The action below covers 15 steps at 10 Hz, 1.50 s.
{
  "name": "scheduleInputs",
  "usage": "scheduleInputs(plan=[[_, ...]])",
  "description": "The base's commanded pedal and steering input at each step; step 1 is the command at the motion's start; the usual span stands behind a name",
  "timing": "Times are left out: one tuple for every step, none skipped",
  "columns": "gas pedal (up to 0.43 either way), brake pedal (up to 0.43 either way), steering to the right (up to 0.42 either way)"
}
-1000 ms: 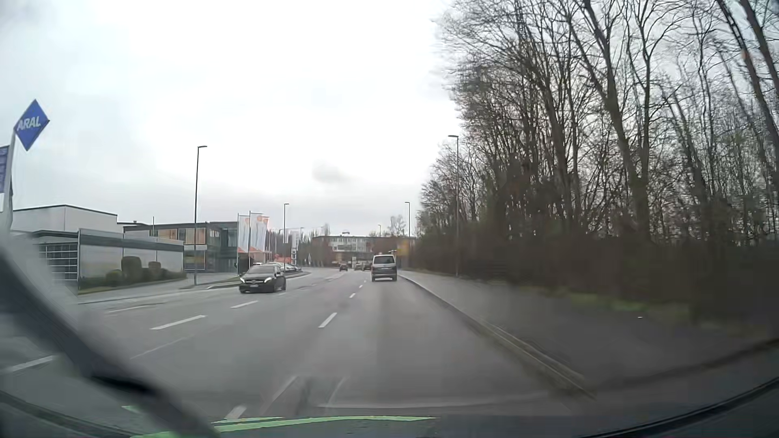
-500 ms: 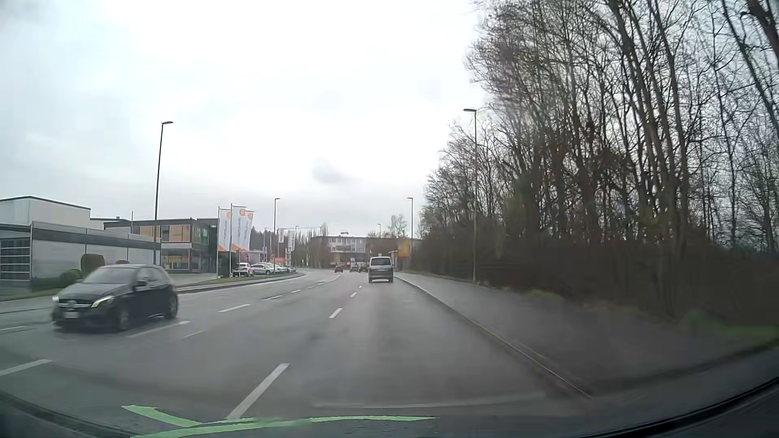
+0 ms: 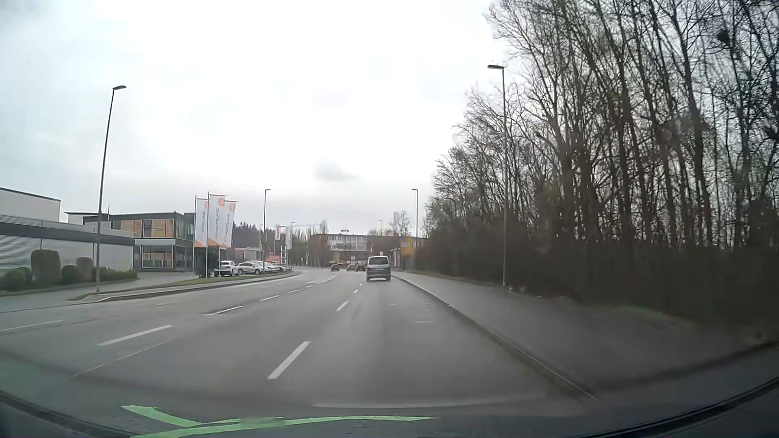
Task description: Follow the waypoints while adhering to traffic rules and regulations
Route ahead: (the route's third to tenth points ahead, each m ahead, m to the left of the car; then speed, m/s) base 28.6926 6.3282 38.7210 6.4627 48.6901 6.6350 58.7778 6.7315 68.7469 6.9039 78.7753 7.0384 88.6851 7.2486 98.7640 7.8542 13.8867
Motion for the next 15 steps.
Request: scheduleInputs(plan=[[0.098,0.0,-0.002],[0.087,0.0,-0.002],[0.087,0.0,-0.002],[0.087,0.0,-0.002],[0.087,0.0,-0.002],[0.087,0.0,-0.002],[0.087,0.0,-0.002],[0.087,0.0,-0.002],[0.087,0.0,-0.003],[0.087,0.0,-0.002],[0.087,0.0,-0.002],[0.087,0.0,-0.003],[0.087,0.0,-0.003],[0.087,0.0,-0.003],[0.087,0.0,-0.003]])
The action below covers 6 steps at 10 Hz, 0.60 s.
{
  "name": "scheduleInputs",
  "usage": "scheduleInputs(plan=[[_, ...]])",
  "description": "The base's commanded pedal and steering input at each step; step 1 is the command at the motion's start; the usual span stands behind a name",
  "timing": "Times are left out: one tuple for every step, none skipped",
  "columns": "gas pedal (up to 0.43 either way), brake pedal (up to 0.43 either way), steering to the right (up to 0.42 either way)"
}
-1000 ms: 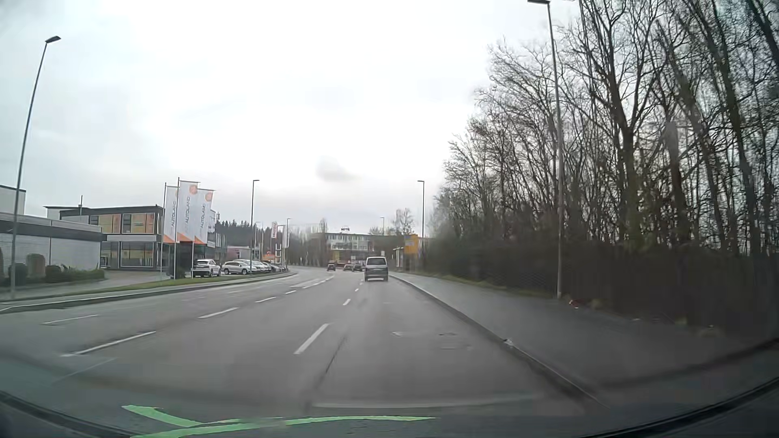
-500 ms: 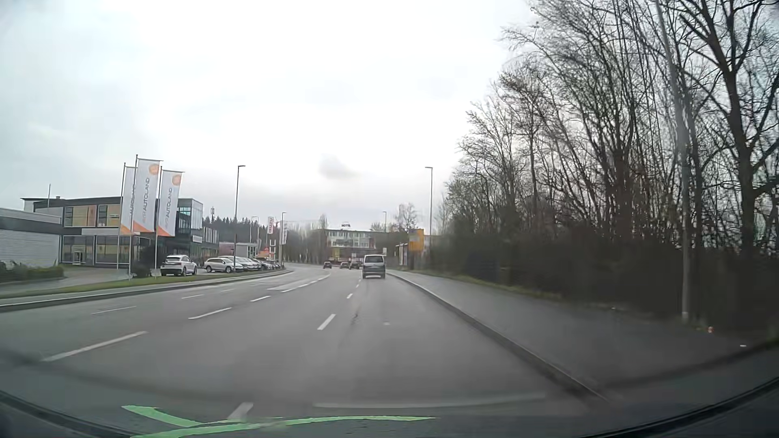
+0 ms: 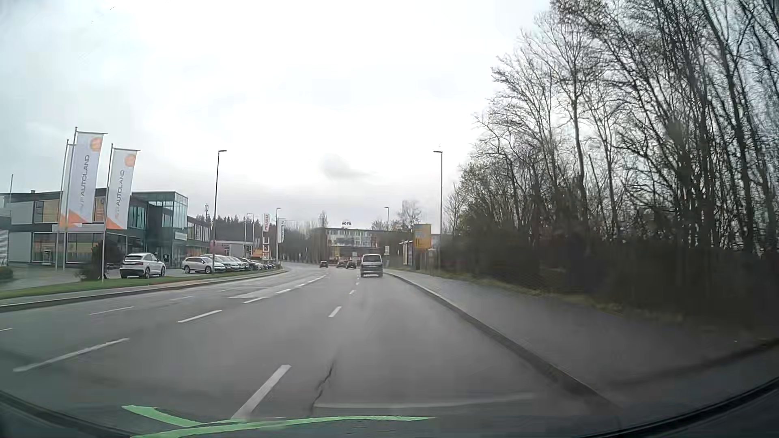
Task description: Follow the waypoints while adhering to traffic rules and regulations
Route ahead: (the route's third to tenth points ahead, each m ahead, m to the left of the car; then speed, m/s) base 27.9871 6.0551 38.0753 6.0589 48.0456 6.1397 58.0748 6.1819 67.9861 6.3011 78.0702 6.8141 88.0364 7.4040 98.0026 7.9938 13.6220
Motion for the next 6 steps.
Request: scheduleInputs(plan=[[0.067,0.0,-0.003],[0.039,0.0,-0.004],[0.0,0.0,-0.005],[0.0,0.0,-0.004],[0.0,0.0,-0.005],[0.0,0.0,-0.004]])
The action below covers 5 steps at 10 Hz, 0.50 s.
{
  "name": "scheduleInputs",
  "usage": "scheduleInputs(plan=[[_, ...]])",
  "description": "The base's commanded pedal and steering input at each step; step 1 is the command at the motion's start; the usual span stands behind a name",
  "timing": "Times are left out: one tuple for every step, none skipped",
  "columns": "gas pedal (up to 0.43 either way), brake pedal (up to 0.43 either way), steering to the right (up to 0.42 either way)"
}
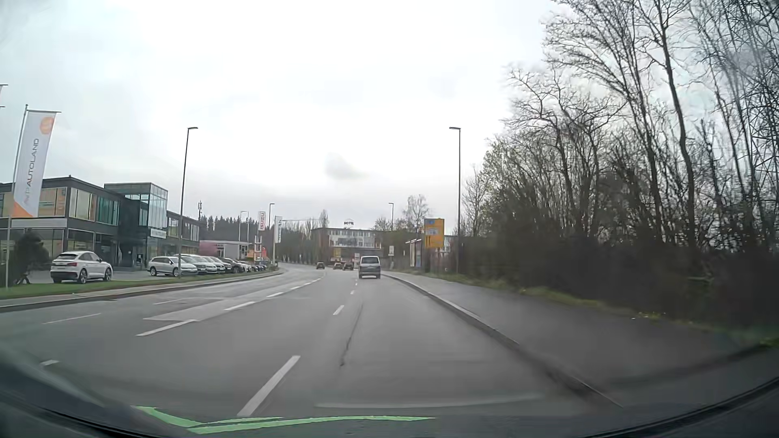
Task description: Follow the waypoints while adhering to traffic rules and regulations
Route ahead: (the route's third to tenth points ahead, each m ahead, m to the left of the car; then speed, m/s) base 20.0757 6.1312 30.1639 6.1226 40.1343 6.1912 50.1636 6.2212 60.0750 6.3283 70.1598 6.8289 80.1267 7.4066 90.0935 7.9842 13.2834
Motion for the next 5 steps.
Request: scheduleInputs(plan=[[0.0,0.0,-0.003],[0.039,0.0,-0.003],[0.059,0.0,-0.003],[0.067,0.0,-0.003],[0.098,0.0,-0.003]])
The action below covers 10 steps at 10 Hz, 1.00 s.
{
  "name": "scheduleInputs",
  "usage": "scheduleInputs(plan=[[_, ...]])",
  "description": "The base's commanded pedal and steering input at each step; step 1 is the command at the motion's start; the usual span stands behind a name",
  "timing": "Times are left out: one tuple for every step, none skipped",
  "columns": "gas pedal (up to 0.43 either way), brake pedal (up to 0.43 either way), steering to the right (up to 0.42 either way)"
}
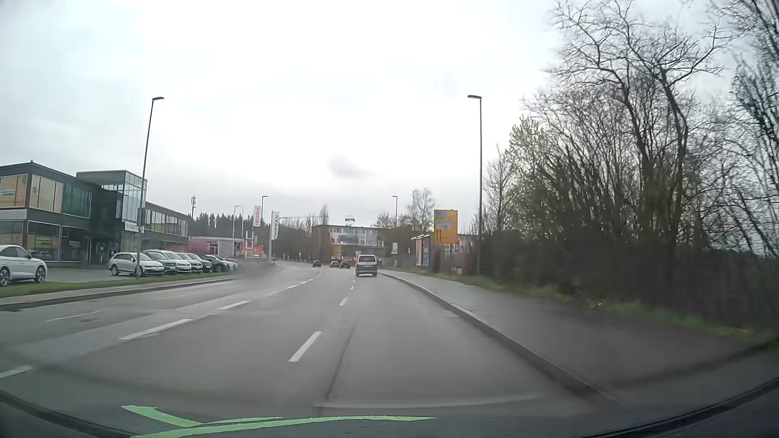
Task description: Follow the waypoints while adhering to traffic rules and regulations
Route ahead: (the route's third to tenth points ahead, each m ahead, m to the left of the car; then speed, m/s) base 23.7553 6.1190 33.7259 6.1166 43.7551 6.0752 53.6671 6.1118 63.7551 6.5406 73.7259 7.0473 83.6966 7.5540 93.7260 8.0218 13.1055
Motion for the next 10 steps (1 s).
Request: scheduleInputs(plan=[[0.118,0.0,-0.003],[0.118,0.0,-0.003],[0.118,0.0,-0.003],[0.118,0.0,-0.004],[0.118,0.0,-0.004],[0.118,0.0,-0.004],[0.118,0.0,-0.005],[0.118,0.0,-0.004],[0.118,0.0,-0.005],[0.118,0.0,-0.006]])
